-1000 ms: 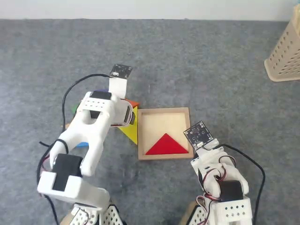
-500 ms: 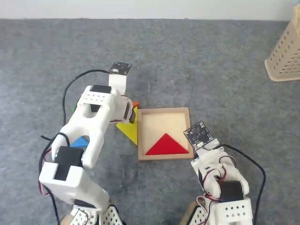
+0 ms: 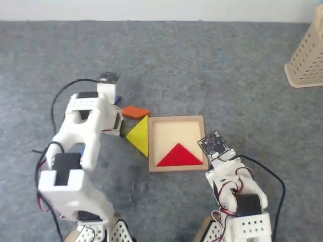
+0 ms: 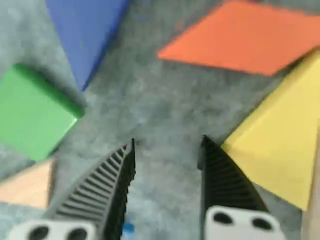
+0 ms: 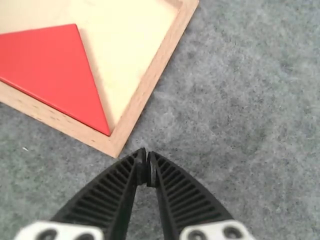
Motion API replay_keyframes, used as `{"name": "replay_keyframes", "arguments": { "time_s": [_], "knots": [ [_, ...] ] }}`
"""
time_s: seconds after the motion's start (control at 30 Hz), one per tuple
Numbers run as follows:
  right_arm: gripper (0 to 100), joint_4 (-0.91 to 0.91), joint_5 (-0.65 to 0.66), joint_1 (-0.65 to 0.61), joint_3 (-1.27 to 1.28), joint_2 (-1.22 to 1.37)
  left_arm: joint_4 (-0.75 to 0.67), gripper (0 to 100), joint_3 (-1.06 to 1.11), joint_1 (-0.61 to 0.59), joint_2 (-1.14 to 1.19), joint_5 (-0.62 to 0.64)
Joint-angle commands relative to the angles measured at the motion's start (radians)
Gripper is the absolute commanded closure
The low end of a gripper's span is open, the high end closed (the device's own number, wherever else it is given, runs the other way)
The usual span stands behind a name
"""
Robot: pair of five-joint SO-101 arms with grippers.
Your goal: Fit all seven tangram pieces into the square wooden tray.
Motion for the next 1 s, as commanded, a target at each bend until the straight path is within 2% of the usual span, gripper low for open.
{"name": "replay_keyframes", "arguments": {
  "time_s": [0.0, 0.13, 0.23, 0.37, 0.63, 0.97],
  "knots": [
    [99.1, 0.007, 0.011, -0.002, 0.015, -0.022, 0.054, 80, -0.053, 0.087, -0.060, 0.052],
    [99.1, 0.007, 0.011, -0.002, 0.015, -0.022, 0.051, 80, -0.025, 0.124, -0.290, 0.104],
    [99.1, 0.007, 0.011, -0.002, 0.015, -0.022, 0.051, 80, 0.056, 0.219, -0.420, 0.104],
    [99.1, 0.007, 0.011, -0.002, 0.015, -0.022, 0.032, 80, 0.117, 0.318, -0.408, 0.107],
    [99.1, 0.007, 0.011, -0.002, 0.015, -0.022, -0.018, 80, 0.076, 0.310, -0.163, 0.064],
    [99.1, 0.007, 0.011, -0.002, 0.015, -0.022, -0.021, 80, 0.074, 0.167, -0.141, -0.003]
  ]
}}
